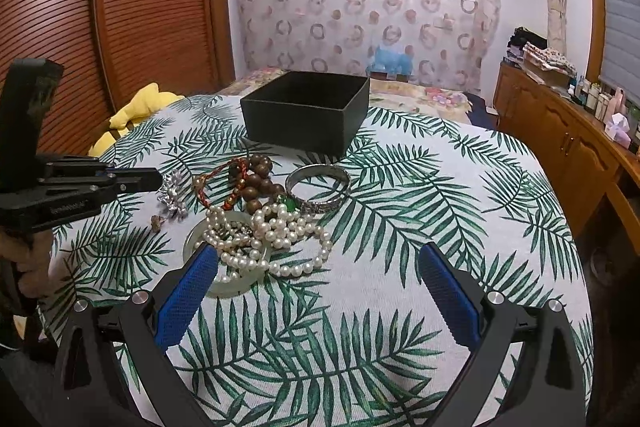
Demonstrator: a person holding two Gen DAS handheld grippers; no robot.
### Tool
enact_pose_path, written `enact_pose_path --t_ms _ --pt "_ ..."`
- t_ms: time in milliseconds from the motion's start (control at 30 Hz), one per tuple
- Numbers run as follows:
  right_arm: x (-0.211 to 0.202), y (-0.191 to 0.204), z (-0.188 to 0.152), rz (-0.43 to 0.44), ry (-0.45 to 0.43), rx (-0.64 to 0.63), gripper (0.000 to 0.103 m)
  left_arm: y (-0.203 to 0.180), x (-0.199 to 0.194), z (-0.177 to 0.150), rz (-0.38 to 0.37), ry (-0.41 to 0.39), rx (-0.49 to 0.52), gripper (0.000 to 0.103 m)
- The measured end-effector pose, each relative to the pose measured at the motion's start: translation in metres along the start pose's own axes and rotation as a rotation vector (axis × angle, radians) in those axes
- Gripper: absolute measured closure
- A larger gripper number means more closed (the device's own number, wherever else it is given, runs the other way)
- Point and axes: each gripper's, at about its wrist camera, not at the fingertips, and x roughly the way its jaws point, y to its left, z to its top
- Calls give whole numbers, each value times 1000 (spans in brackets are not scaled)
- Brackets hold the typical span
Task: Organize jewelry
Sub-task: 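Move both tools down toward the jewelry pile, then grasp the silver hairpins with the left tool while the right tool grasps the silver bangle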
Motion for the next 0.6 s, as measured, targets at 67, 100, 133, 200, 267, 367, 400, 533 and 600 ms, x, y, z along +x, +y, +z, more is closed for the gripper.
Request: enact_pose_path --t_ms 67,100,133,200,267,367,400,533,600 --pt "-1 1 1 1 -2 -2 2 4 0 0 1 0 -8 103" --pt "0 1 0 1 -1 -2 2 6 -1 0 5 -2 -13 103" --pt "0 1 0 2 0 -3 2 10 -2 -1 6 -8 -20 103" --pt "0 2 -1 2 2 -3 2 17 -7 -1 14 -25 -35 103" --pt "1 2 -1 3 4 -2 2 21 -9 -1 26 -24 -42 103" --pt "2 3 -1 4 2 -3 2 24 -7 -3 39 -13 -45 100" --pt "2 3 -2 4 2 -4 2 22 -5 -4 41 -6 -42 90" --pt "2 3 -4 3 4 -2 2 11 5 -5 39 3 -16 49" --pt "2 2 -4 2 4 -1 2 6 12 -5 38 20 -1 42"
